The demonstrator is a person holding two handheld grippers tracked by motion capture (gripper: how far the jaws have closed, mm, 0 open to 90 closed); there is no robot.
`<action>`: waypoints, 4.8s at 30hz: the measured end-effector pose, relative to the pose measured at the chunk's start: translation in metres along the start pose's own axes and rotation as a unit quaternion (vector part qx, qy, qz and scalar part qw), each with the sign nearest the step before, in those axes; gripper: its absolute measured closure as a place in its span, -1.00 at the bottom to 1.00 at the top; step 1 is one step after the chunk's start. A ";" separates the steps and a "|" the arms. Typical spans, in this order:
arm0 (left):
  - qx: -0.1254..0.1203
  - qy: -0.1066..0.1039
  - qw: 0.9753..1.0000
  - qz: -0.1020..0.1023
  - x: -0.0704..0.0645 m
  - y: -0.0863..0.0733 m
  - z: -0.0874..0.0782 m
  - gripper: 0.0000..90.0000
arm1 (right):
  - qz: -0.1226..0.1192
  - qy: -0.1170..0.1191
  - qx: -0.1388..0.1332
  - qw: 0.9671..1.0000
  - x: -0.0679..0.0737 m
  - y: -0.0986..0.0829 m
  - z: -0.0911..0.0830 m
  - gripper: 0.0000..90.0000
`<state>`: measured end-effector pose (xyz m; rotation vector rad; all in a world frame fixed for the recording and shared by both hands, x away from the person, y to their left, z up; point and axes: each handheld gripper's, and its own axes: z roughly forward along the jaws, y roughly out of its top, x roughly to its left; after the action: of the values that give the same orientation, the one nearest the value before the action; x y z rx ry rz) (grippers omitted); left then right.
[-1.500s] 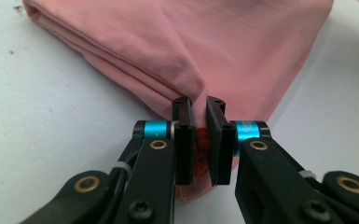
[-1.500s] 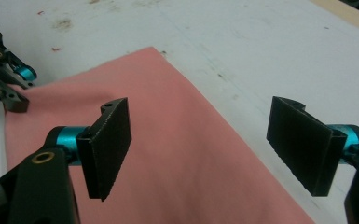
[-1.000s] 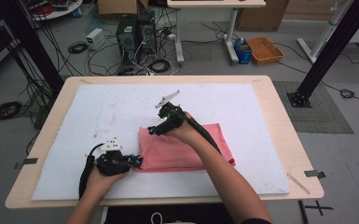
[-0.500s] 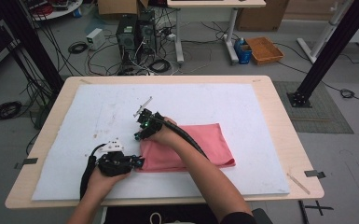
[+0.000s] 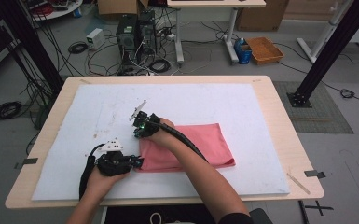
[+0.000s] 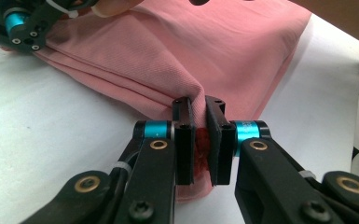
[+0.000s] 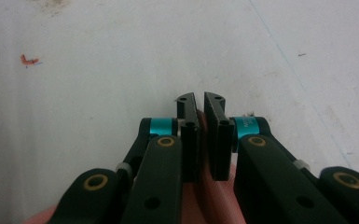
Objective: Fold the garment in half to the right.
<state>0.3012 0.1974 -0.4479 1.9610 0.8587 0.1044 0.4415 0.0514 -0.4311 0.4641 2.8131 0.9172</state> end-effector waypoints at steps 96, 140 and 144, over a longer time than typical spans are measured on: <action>0.014 0.125 0.992 0.023 -0.022 0.011 0.008 -0.09 | -0.001 -0.026 -0.122 0.992 -0.008 -0.025 -0.102 0.90; -0.002 -0.075 0.994 0.083 -0.065 0.085 0.040 0.75 | 0.017 -0.065 -0.137 0.988 -0.030 -0.055 -0.150 0.90; 0.009 -0.094 0.992 0.087 -0.072 0.099 0.061 0.75 | 0.024 -0.079 -0.137 0.987 -0.036 -0.068 -0.162 0.90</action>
<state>0.3240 0.0800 -0.3821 2.0244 0.5675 0.0126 0.4213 -0.1012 -0.3399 0.5401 2.4957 1.1970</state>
